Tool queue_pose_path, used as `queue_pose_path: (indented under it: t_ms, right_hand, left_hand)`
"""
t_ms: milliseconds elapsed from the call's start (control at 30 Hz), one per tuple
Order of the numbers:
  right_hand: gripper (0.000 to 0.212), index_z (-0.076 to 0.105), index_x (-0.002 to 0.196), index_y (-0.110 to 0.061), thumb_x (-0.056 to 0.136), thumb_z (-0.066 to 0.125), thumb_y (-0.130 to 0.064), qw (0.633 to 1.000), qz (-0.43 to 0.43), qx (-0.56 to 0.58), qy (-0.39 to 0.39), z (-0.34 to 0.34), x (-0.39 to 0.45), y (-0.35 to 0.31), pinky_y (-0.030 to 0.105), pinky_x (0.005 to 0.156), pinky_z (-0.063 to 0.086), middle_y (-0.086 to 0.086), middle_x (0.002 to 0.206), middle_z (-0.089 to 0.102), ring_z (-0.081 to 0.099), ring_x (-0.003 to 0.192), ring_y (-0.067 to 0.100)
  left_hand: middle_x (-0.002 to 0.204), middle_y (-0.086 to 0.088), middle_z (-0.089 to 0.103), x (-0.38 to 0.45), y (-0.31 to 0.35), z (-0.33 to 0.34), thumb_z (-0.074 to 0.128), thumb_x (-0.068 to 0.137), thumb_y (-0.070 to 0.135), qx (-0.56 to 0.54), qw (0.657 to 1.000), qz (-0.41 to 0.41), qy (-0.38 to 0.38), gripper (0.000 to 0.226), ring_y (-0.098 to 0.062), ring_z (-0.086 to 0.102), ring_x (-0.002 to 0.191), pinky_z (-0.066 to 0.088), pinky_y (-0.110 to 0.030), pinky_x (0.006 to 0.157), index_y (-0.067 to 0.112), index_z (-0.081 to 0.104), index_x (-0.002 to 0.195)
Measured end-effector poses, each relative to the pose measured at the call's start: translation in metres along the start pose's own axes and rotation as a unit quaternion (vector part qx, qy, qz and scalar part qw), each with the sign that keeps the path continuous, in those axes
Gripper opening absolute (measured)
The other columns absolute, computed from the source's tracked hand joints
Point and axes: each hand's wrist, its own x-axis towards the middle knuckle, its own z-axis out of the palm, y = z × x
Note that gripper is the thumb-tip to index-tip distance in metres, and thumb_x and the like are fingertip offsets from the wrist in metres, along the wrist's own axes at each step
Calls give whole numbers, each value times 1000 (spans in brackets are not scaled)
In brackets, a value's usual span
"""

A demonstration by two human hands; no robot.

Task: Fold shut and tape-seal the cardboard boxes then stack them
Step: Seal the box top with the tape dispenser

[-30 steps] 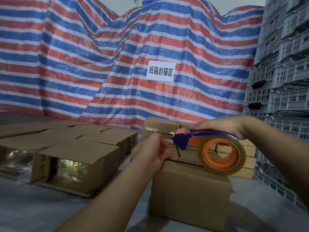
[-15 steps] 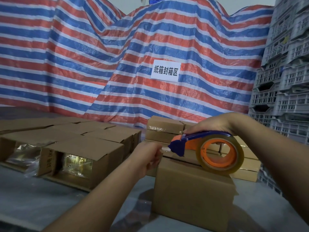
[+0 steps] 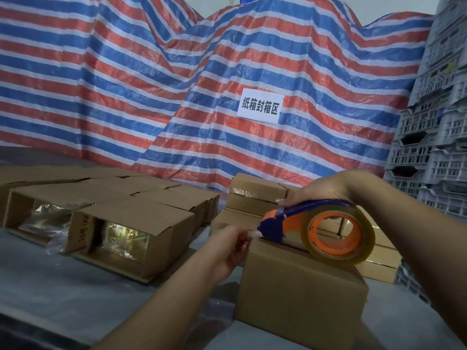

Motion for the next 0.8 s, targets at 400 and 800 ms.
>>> queue_pose_path:
  t_ms: [400,800]
  right_hand:
    - [50,54,126,-14,95,55,-54,999,3,-34,13,4,-2,-9,21,61,53,3,84,73,69,68,11]
    - [39,54,113,-11,100,50,-49,999,21,-42,-10,11,-3,-20,16,51,51,-2,65,71,66,52,8]
  left_hand:
    - [75,-6,58,7,-8,-7,52,99,16,38,999,3,-2,16,-14,54,67,46,-19,60,5,61,92]
    - [118,-8,61,12,-18,-10,57,94,45,254,966,-22,42,40,-22,57,108,45,-39,96,17,55,122]
